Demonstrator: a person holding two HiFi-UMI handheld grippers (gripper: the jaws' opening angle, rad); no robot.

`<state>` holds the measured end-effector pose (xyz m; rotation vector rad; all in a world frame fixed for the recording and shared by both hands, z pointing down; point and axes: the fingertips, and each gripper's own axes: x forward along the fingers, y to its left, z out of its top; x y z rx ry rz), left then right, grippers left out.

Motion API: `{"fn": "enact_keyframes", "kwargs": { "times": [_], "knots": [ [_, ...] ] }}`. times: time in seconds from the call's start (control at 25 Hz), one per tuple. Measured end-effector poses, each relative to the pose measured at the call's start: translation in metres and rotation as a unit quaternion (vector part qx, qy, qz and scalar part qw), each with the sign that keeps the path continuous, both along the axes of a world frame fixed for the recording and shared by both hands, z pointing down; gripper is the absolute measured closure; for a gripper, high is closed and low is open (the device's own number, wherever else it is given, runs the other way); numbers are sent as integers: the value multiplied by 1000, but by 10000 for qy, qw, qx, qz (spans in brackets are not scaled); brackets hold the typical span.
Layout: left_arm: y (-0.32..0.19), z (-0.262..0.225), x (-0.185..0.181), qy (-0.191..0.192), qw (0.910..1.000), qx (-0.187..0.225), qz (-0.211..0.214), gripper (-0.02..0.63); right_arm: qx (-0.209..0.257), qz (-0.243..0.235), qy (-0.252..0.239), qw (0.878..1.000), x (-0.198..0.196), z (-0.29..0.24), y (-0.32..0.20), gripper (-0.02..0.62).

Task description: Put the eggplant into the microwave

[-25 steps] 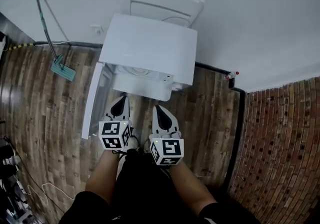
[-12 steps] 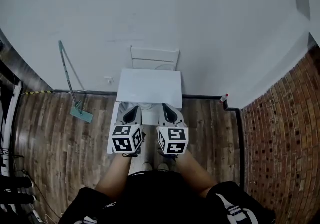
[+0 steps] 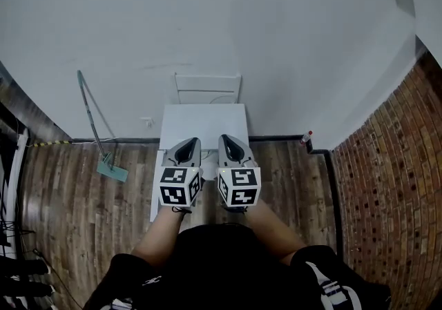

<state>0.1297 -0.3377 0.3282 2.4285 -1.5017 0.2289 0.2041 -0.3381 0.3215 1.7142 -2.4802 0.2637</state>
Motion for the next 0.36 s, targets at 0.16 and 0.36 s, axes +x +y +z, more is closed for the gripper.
{"fn": "enact_keyframes", "kwargs": {
  "times": [0.16, 0.36],
  "knots": [
    [-7, -2, 1, 119, 9999, -10, 18, 607, -2, -129, 63, 9999, -7, 1, -4, 583],
    [-18, -4, -5, 185, 9998, -24, -49, 607, 42, -121, 4, 9999, -8, -6, -14, 583]
  ]
}}
